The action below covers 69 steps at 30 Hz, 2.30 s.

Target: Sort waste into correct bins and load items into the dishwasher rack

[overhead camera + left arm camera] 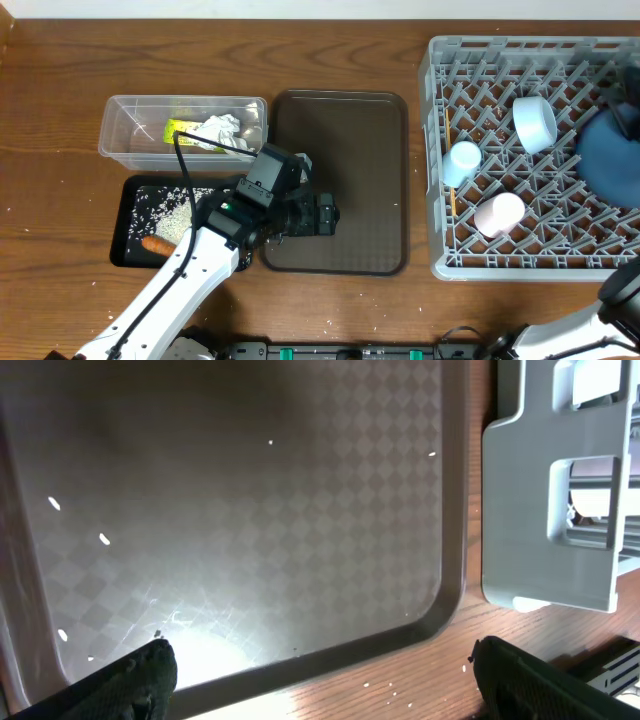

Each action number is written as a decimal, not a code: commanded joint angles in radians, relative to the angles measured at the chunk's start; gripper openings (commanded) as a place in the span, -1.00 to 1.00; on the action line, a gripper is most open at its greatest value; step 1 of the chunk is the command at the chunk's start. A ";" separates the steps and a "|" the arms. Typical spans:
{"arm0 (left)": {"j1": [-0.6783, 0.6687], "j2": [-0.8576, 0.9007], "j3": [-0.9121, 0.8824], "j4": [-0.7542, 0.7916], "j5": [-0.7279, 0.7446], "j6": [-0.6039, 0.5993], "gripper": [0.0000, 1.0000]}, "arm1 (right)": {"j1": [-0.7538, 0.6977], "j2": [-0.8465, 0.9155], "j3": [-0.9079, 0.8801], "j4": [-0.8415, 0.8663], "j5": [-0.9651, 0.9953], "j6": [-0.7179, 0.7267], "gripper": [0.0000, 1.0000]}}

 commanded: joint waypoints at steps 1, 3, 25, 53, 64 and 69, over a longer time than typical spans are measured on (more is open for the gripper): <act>0.001 0.000 -0.002 -0.003 -0.008 -0.013 0.93 | -0.039 0.006 0.002 -0.051 0.039 -0.169 0.98; 0.001 0.000 -0.002 -0.003 -0.008 -0.013 0.93 | -0.048 0.006 0.002 -0.057 0.033 -0.169 0.98; 0.001 0.000 -0.002 -0.003 -0.008 -0.013 0.93 | 0.111 0.004 0.002 0.211 -0.009 0.083 0.98; 0.001 0.000 -0.002 -0.003 -0.008 -0.013 0.93 | 0.715 -0.496 0.032 -0.752 1.660 -0.817 0.99; 0.001 0.000 -0.002 -0.003 -0.008 -0.013 0.93 | 0.698 -0.393 0.031 -0.800 1.630 -0.817 0.99; 0.001 0.000 -0.002 -0.003 -0.008 -0.013 0.93 | 0.586 -0.293 0.031 -0.797 1.467 -0.817 0.99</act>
